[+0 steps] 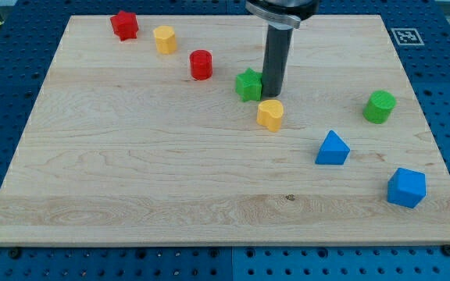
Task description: Slide the green star closer to the red circle
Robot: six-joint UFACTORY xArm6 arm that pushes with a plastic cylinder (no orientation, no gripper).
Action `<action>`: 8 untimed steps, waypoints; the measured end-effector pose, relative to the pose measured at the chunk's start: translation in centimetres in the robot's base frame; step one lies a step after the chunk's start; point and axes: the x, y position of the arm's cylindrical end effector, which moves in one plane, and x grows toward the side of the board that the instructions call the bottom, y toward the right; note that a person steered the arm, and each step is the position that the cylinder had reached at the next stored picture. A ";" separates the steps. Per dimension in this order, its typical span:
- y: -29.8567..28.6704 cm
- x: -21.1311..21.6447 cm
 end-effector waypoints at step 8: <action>-2.2 1.0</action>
